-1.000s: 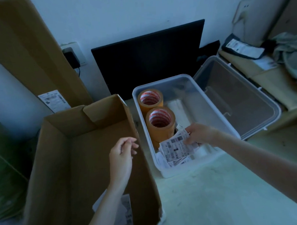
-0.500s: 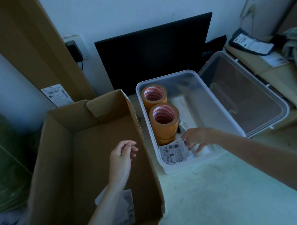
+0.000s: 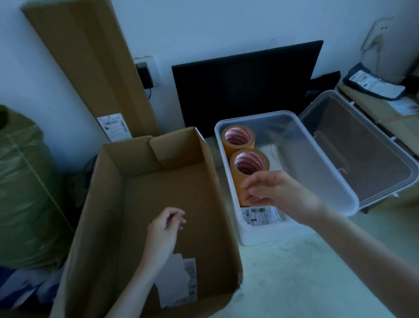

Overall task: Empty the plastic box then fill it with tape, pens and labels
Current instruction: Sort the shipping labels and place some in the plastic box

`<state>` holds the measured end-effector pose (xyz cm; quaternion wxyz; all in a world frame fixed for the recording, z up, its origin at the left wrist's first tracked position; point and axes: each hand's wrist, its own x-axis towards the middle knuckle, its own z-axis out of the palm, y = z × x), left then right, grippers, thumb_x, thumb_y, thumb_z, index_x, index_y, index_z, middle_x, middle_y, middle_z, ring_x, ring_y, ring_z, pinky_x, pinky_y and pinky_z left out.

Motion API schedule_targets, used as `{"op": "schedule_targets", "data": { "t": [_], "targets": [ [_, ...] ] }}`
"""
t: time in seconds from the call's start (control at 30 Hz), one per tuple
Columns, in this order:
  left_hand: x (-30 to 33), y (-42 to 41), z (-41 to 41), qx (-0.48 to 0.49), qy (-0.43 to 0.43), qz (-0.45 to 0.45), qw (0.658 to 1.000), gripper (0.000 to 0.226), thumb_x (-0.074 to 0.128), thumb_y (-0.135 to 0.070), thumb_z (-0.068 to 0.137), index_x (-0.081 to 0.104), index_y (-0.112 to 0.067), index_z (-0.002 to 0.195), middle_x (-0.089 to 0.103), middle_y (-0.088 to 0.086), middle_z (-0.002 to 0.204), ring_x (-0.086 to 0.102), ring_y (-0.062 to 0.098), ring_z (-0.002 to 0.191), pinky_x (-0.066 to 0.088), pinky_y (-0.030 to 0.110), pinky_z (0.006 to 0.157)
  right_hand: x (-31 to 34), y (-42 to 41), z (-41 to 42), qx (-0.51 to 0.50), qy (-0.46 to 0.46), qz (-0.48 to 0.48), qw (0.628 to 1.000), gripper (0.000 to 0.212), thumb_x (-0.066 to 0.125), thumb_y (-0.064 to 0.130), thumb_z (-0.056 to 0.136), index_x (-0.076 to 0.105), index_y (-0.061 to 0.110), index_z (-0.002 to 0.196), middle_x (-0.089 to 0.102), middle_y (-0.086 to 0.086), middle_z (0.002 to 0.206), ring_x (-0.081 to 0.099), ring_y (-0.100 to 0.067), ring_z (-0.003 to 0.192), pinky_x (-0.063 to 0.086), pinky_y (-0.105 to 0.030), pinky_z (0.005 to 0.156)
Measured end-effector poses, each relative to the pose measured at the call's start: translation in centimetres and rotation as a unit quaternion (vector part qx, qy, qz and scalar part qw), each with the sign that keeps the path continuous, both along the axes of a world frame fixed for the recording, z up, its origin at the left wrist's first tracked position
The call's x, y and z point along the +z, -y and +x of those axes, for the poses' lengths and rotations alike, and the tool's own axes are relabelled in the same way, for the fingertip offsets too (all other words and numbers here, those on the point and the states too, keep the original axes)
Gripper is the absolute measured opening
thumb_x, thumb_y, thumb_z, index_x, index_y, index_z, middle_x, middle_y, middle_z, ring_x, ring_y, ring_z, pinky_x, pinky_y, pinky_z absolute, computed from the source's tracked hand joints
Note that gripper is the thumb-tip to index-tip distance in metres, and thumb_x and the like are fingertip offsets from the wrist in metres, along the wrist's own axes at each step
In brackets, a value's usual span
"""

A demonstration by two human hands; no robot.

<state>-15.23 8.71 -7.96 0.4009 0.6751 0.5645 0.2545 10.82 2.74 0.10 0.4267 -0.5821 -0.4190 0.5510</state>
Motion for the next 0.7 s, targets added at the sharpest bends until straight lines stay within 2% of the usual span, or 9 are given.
{"op": "schedule_targets", "data": {
  "t": [0.07, 0.13, 0.2, 0.27, 0.4, 0.5, 0.6, 0.7],
  "targets": [
    [-0.9, 0.2, -1.5, -0.02, -0.06, -0.018, 0.998, 0.016, 0.05, -0.018, 0.096, 0.057, -0.031, 0.102, 0.061, -0.011, 0.099, 0.058, 0.001, 0.094, 0.041, 0.012, 0.07, 0.1, 0.7, -2.1, -0.001, -0.033, 0.012, 0.999, 0.016, 0.052, -0.007, 0.09, 0.065, 0.001, 0.093, 0.07, -0.012, 0.08, 0.068, -0.025, 0.075, 0.058, -0.034, 0.076],
    [-2.1, 0.3, -3.1, -0.037, -0.158, -0.051, 0.985, 0.024, 0.052, -0.022, 0.096, 0.053, -0.028, 0.119, 0.057, -0.008, 0.115, 0.056, 0.008, 0.108, 0.043, 0.015, 0.079, -0.3, 1.4, -4.3, 0.014, -0.055, 0.007, 0.998, 0.016, 0.051, -0.007, 0.091, 0.065, 0.002, 0.092, 0.07, -0.013, 0.081, 0.068, -0.025, 0.074, 0.057, -0.032, 0.072],
    [-3.4, 0.4, -4.3, -0.059, -0.282, -0.093, 0.953, 0.043, 0.049, -0.028, 0.097, 0.041, -0.023, 0.139, 0.045, 0.0, 0.141, 0.046, 0.015, 0.127, 0.043, 0.027, 0.097, -1.0, 1.9, -6.2, 0.028, -0.066, -0.006, 0.997, 0.017, 0.05, -0.005, 0.092, 0.065, 0.002, 0.093, 0.07, -0.015, 0.085, 0.069, -0.025, 0.075, 0.057, -0.03, 0.071],
    [-4.4, 0.7, -4.9, -0.086, -0.361, -0.125, 0.92, 0.051, 0.048, -0.029, 0.098, 0.032, -0.022, 0.146, 0.026, 0.003, 0.155, 0.031, 0.02, 0.14, 0.035, 0.035, 0.108, -1.7, 2.3, -7.8, 0.038, -0.069, -0.02, 0.997, 0.019, 0.047, -0.005, 0.094, 0.065, 0.002, 0.094, 0.07, -0.017, 0.088, 0.07, -0.027, 0.078, 0.058, -0.031, 0.071],
    [-6.0, 1.2, -5.2, -0.192, -0.433, -0.111, 0.874, 0.063, 0.059, -0.036, 0.09, 0.03, -0.023, 0.144, 0.029, 0.006, 0.149, 0.037, 0.026, 0.132, 0.041, 0.041, 0.103, -2.6, 2.3, -9.8, 0.026, -0.082, -0.035, 0.996, 0.022, 0.043, -0.005, 0.096, 0.064, 0.0, 0.094, 0.07, -0.016, 0.086, 0.07, -0.027, 0.078, 0.059, -0.03, 0.071],
    [-6.8, 1.9, -4.5, -0.285, -0.465, -0.064, 0.836, 0.08, 0.069, -0.044, 0.08, 0.027, -0.017, 0.143, 0.025, 0.012, 0.149, 0.031, 0.033, 0.134, 0.036, 0.046, 0.106, -2.9, 2.2, -10.7, 0.016, -0.103, -0.043, 0.994, 0.021, 0.043, -0.004, 0.096, 0.064, 0.0, 0.094, 0.07, -0.016, 0.086, 0.07, -0.028, 0.077, 0.058, -0.031, 0.07],
    [-7.3, 2.3, -3.9, -0.358, -0.55, 0.02, 0.754, 0.087, 0.065, -0.046, 0.084, 0.018, -0.005, 0.146, 0.02, 0.02, 0.149, 0.026, 0.042, 0.133, 0.037, 0.047, 0.102, -3.1, 2.4, -11.0, 0.006, -0.12, -0.058, 0.991, 0.021, 0.043, -0.002, 0.097, 0.063, 0.0, 0.095, 0.07, -0.016, 0.085, 0.069, -0.028, 0.077, 0.057, -0.033, 0.068],
    [-7.3, 2.4, -3.8, -0.38, -0.567, 0.042, 0.729, 0.083, 0.06, -0.043, 0.089, 0.016, -0.001, 0.146, 0.019, 0.022, 0.149, 0.026, 0.043, 0.132, 0.038, 0.046, 0.1, -3.3, 2.7, -11.0, -0.005, -0.131, -0.067, 0.989, 0.02, 0.043, -0.002, 0.097, 0.063, -0.002, 0.096, 0.07, -0.016, 0.084, 0.069, -0.029, 0.076, 0.058, -0.033, 0.067]
  ]
}}
